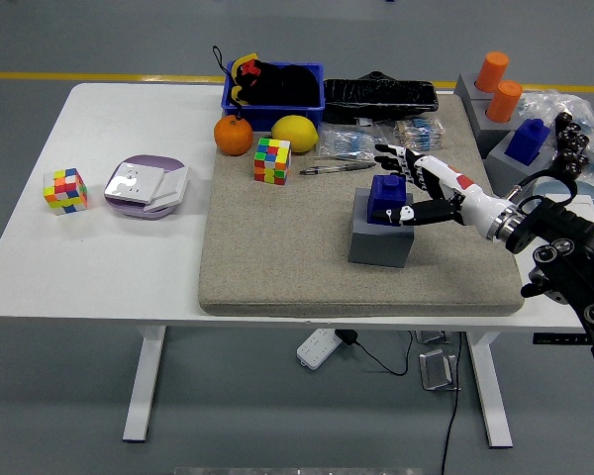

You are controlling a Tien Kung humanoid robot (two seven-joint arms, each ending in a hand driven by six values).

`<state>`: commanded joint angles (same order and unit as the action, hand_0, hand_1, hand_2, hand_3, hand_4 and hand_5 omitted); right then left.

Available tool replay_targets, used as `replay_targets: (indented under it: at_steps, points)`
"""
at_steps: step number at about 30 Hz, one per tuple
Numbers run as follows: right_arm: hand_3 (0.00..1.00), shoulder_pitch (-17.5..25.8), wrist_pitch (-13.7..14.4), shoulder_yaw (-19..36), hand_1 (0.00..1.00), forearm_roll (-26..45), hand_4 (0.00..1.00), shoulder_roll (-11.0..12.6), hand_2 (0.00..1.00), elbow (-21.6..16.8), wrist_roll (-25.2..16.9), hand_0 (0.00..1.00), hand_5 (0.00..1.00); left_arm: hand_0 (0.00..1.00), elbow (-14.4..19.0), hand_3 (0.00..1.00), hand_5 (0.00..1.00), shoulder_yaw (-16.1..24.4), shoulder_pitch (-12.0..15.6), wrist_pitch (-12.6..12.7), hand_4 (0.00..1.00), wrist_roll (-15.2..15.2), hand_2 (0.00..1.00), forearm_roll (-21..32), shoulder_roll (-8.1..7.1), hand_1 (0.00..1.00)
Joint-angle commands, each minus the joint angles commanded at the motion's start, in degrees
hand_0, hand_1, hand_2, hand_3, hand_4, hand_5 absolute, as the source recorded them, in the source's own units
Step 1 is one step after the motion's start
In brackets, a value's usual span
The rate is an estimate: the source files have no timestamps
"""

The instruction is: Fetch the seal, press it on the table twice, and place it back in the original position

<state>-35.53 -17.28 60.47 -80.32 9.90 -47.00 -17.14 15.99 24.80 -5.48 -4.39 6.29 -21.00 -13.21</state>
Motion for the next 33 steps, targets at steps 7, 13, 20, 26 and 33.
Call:
replay_targets:
  at_steps: [7,13,20,26,33]
  points:
    - [0.998,1.89,-1.48,5.5,0.998,-2.01,0.998,1.5,0.998,-2.52,1.34,0.998,0.639,0.815,0.01,0.841,0.398,0.31,0.11,0.0,0.797,-0.04,0.793,-0.18,0.05,0.819]
    - [0.998,4.15,-1.92,12.56,0.998,-2.72,0.998,2.89,0.998,-4.74,2.07,0.998,0.65,0.815,-0.14,0.841,0.398,0.41,0.29,-0.03,0.796,0.02,0.794,-0.07,0.23,0.819]
    - [0.998,7.54,-1.03,22.43,0.998,-1.84,0.998,3.08,0.998,-5.1,3.51,0.998,0.672,0.815,-0.1,0.841,0.397,0.85,0.1,0.05,0.797,-0.05,0.794,-0.23,0.33,0.819]
    - [0.994,11.37,-0.41,29.89,0.998,-1.77,0.998,2.92,0.978,-6.48,4.79,0.998,0.647,0.815,-0.14,0.841,0.397,0.98,0.23,0.04,0.796,0.0,0.793,-0.28,0.59,0.819]
    - [0.973,14.18,-0.08,33.27,0.973,-0.86,0.998,5.46,0.961,-7.07,5.8,0.998,0.584,0.815,-0.23,0.841,0.395,1.49,0.34,0.13,0.795,-0.03,0.792,-0.51,0.63,0.817]
